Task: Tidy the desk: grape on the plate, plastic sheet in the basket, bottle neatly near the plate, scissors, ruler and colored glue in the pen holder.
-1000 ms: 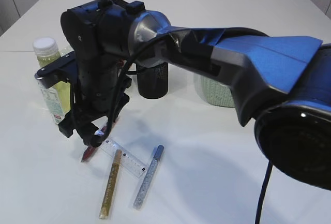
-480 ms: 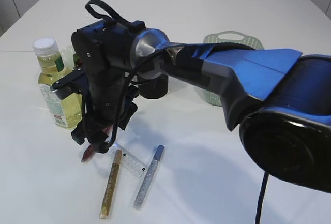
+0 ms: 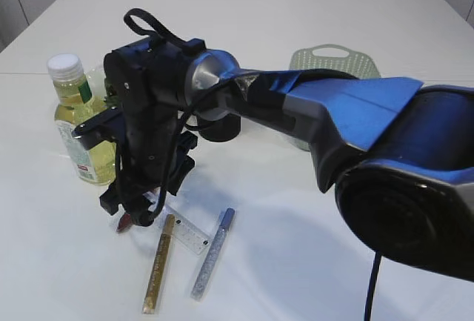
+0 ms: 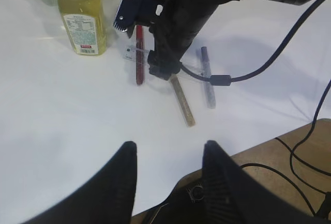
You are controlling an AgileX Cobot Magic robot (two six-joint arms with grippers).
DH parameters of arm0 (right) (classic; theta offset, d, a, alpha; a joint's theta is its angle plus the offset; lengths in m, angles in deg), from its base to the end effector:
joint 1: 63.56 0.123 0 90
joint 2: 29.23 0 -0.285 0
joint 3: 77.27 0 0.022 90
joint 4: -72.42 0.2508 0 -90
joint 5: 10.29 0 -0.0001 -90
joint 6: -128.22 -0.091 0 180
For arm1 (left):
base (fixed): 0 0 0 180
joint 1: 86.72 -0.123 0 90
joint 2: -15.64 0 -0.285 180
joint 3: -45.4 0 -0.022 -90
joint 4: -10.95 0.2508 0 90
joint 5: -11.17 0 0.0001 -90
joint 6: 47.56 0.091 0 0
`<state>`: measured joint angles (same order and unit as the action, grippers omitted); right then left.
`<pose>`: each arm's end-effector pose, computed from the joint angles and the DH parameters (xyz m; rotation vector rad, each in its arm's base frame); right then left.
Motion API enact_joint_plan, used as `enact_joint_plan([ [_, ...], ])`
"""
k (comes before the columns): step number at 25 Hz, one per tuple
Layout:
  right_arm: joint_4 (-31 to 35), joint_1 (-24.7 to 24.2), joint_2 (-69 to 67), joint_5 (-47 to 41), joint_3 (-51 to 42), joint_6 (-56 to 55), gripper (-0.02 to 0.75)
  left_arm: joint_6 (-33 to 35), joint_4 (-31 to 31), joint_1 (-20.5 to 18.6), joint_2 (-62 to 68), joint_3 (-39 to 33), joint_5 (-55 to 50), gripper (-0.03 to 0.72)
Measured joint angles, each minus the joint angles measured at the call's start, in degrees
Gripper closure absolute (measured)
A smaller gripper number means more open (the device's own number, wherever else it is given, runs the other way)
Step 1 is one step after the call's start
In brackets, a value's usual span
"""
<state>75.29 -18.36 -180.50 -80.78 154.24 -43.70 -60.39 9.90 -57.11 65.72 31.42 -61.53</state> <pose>0.3606 0.3693 0.1496 -1.3246 2.6829 0.1502 0.0821 -0.0485 0.4047 0.3548 2.3933 -0.3692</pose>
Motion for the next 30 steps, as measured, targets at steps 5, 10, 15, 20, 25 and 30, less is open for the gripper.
enact_joint_plan([
  [5, 0.32, 0.00, -1.24, 0.10, 0.13, 0.00, 0.181, 0.00, -0.10, 0.00, 0.00, 0.00, 0.00, 0.374],
  [10, 0.32, 0.00, -1.24, 0.43, 0.13, 0.00, 0.181, 0.11, -0.12, 0.00, 0.00, 0.00, 0.00, 0.375],
  [15, 0.59, 0.00, -1.83, 0.56, 0.13, 0.00, 0.181, 0.11, -0.12, 0.00, 0.00, 0.00, 0.00, 0.375],
  [20, 0.94, 0.00, -2.27, 0.59, 0.39, 0.00, 0.181, 0.11, -0.12, 0.00, 0.00, 0.00, 0.00, 0.374],
  [25, 0.94, 0.00, -2.27, 0.70, 0.48, 0.00, 0.199, 0.11, -0.12, 0.00, 0.00, 0.00, 0.00, 0.375],
  [30, 0.94, 0.00, -2.27, 0.70, 0.48, 0.00, 0.306, 0.11, -0.12, 0.00, 0.00, 0.00, 0.00, 0.376],
])
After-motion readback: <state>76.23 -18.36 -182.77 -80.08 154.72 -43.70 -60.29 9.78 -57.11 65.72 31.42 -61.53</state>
